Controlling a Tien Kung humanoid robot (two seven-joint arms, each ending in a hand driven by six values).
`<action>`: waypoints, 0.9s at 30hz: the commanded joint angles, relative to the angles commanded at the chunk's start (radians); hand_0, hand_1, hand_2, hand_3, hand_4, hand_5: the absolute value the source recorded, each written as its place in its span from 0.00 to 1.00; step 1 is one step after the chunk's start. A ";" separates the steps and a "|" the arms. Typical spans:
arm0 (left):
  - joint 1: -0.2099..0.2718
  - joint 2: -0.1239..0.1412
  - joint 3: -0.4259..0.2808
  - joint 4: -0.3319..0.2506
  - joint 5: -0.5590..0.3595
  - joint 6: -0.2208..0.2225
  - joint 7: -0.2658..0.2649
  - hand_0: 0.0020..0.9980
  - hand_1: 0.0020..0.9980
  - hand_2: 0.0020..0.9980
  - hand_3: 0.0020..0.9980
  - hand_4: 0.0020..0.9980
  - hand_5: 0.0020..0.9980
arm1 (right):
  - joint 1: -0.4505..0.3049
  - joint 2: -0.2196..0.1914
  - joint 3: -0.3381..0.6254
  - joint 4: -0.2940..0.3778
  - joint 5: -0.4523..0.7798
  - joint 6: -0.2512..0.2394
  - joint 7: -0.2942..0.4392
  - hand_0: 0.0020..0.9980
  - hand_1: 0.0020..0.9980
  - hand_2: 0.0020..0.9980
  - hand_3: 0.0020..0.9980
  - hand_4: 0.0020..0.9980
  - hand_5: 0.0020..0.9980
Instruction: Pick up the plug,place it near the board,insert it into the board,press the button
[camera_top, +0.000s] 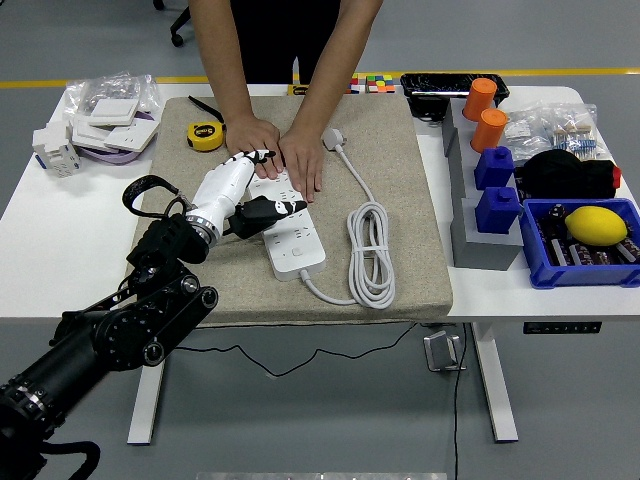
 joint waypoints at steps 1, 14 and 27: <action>0.000 0.002 0.003 0.003 0.016 -0.006 0.008 0.92 0.98 0.89 0.90 1.00 0.49 | 0.000 0.000 0.000 0.000 0.001 0.000 0.000 1.00 0.93 0.87 0.90 1.00 1.00; 0.011 0.010 0.005 0.017 0.067 -0.032 0.037 0.77 0.86 0.79 0.84 1.00 0.13 | -0.010 0.003 0.012 0.000 -0.002 -0.004 -0.001 1.00 0.93 0.87 0.90 1.00 1.00; 0.006 0.004 -0.005 0.023 0.087 -0.014 0.043 0.69 0.80 0.72 0.78 1.00 0.09 | -0.012 0.001 0.012 0.000 0.006 -0.008 0.000 1.00 0.93 0.87 0.90 1.00 1.00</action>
